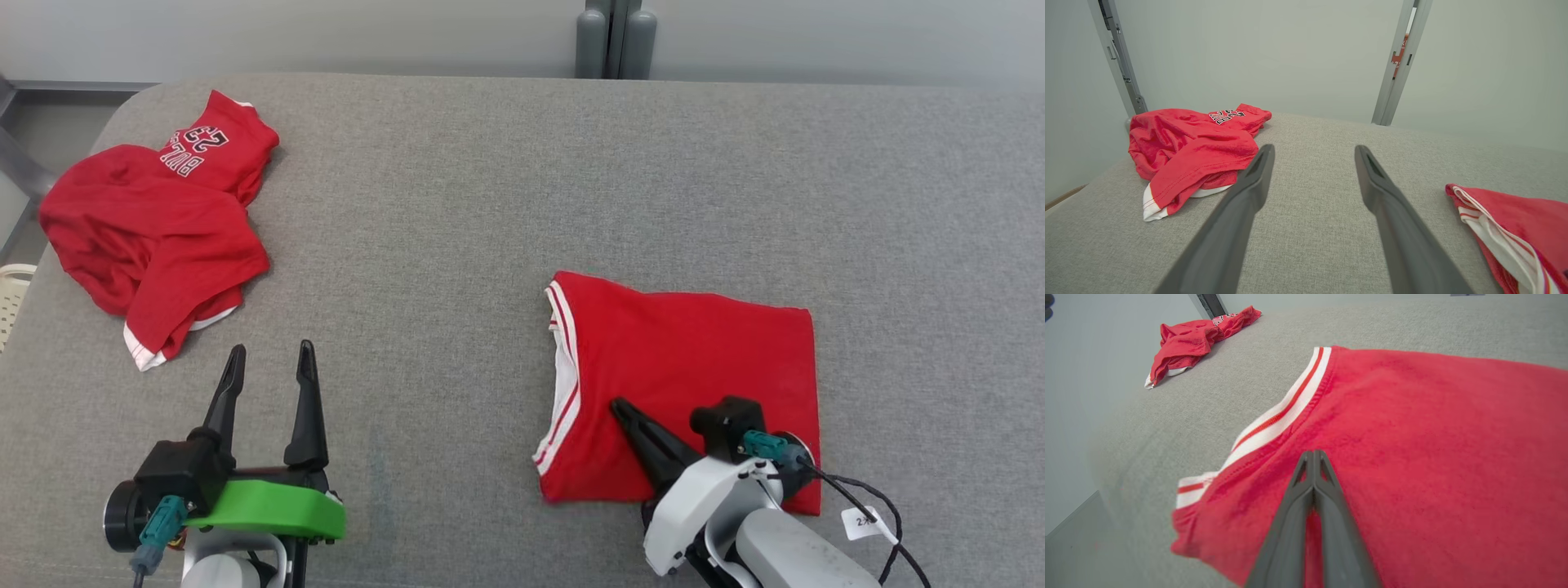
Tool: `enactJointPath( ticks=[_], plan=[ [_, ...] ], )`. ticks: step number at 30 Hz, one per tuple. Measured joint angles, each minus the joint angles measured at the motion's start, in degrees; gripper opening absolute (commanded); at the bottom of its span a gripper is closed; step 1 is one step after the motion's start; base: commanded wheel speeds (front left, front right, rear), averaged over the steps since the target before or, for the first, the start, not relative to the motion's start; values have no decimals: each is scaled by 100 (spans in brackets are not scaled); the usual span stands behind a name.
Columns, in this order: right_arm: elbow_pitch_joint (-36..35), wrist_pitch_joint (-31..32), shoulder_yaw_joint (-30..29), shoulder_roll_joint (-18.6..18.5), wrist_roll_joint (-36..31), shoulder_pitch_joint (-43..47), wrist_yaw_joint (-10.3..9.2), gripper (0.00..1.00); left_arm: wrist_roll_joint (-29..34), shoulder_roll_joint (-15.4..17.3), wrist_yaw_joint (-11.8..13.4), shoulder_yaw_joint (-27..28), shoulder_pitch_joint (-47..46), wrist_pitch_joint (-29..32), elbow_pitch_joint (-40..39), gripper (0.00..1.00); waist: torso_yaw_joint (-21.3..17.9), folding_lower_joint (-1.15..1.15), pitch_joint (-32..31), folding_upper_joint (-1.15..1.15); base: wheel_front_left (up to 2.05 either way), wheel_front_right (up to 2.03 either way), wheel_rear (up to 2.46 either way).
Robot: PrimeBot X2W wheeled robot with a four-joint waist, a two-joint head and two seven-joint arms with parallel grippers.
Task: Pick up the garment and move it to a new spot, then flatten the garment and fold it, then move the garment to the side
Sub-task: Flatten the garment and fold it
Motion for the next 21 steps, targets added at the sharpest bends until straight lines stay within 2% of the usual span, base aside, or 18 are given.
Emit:
enactJointPath(
  ticks=[4, 7, 12, 15, 16, 17, 18, 21],
  plan=[
    [-78, 0, 204, 111, 19, 14, 1, 0, 0, 0, 14, 2, 0, 0, -7, 100, -39, 0, -6, 0, 0, 0, 0],
    [-235, -1, 92, 99, 32, 18, 1, 0, 1, 0, 15, 11, 0, 1, -16, 100, -96, 0, -17, 0, 0, 0, 0],
    [-700, -4, -533, -209, -132, 42, 1, 0, 30, -1, 18, 54, 1, 0, -31, 100, -233, 0, -45, 0, 0, 0, 0],
    [-1018, -5, -1115, -412, -279, 196, 1, 0, 46, -1, 18, 56, 1, 1, -70, 100, -341, 0, -84, 0, 0, 0, 0],
    [-1103, -5, -1272, -471, -321, 239, 1, 41, 56, -1, 16, 63, 1, 0, -77, 100, -369, 0, -99, 0, 0, 0, 0],
    [-1203, -5, -1475, -531, -374, 287, 1, 59, 63, -1, 16, 69, 3, 1, -77, 100, -406, 0, -118, 0, 0, 0, 0],
    [-1296, -7, -1659, -575, -425, 352, 0, 100, 74, -1, 15, 80, 4, 1, -81, 100, -441, 0, -138, 0, 0, 0, 0],
    [-1546, -5, -2072, -657, -578, 580, 0, 100, 112, -1, 11, 116, 10, 1, -80, 100, -542, 0, -200, 0, 0, 0, 0]
  ],
)
